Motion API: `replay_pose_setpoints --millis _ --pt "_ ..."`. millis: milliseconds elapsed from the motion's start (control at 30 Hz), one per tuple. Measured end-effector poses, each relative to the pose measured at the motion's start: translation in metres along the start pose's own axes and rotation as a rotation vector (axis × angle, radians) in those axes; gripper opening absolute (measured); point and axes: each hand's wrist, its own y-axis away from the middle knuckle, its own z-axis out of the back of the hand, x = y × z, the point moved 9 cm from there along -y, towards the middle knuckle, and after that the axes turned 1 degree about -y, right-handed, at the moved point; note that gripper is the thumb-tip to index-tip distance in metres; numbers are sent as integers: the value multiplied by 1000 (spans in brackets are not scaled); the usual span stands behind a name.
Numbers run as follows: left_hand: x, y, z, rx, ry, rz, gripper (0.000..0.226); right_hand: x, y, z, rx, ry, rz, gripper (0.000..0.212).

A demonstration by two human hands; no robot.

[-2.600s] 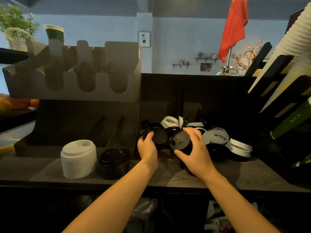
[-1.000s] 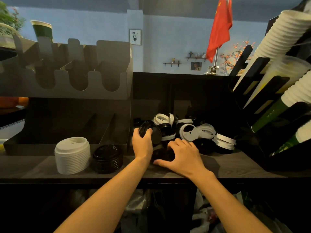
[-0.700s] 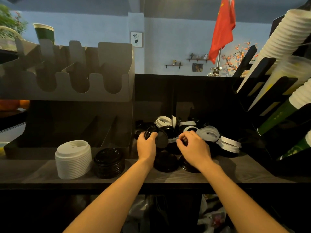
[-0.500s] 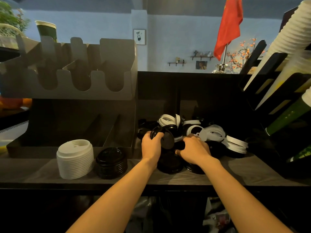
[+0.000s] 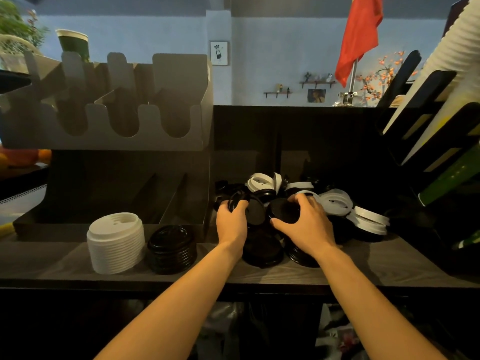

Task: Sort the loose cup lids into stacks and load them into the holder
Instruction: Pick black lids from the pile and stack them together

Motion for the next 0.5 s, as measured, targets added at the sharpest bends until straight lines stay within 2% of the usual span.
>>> replay_pose_setpoints --millis 133,233,400,433,500 --pt "0 1 -3 46 6 2 26 14 5 10 -75 -122 133 75" --pt "1 0 -8 105 4 8 26 26 10 8 -39 -190 251 84" --pt "1 -2 -15 159 49 -7 34 32 12 3 9 -225 307 92" --pt "0 0 -17 180 57 -9 31 32 12 2 17 -229 311 92" --pt "-1 6 -23 223 46 -8 8 34 13 1 35 -229 319 93"
